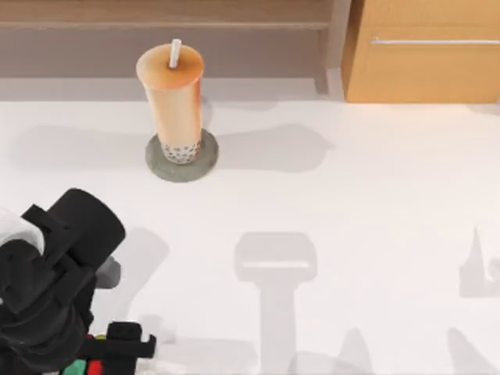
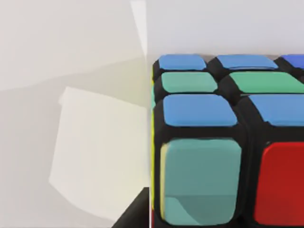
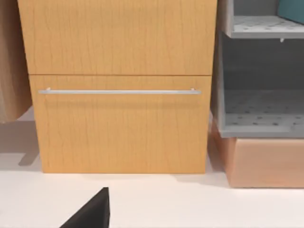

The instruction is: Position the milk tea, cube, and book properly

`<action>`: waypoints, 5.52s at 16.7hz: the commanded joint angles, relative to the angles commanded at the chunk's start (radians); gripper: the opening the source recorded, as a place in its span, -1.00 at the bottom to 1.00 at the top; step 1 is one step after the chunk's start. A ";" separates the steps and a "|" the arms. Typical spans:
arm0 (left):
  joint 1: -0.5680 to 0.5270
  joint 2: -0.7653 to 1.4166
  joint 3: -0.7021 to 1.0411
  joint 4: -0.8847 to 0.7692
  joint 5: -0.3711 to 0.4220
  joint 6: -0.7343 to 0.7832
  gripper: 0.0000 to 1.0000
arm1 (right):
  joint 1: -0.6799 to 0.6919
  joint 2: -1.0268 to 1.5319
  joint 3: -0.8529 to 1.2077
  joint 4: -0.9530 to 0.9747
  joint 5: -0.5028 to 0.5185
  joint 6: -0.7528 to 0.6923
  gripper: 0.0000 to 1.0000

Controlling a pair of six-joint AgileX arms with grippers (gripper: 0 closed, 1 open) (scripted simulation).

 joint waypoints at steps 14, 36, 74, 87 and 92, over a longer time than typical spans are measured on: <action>-0.002 -0.045 0.093 -0.140 0.000 0.000 -1.00 | 0.000 0.000 0.000 0.000 0.000 0.000 1.00; 0.572 0.193 0.733 1.025 0.049 0.500 -1.00 | 0.000 0.000 0.000 0.000 0.000 0.000 1.00; 0.563 0.583 1.166 0.989 0.043 0.501 1.00 | 0.000 0.000 0.000 0.000 0.000 0.000 1.00; 0.566 0.500 1.057 1.007 0.046 0.502 1.00 | 0.000 0.000 0.000 0.000 0.000 0.000 1.00; 0.569 0.461 1.014 1.019 0.045 0.502 1.00 | 0.000 0.000 0.000 0.000 0.000 0.000 1.00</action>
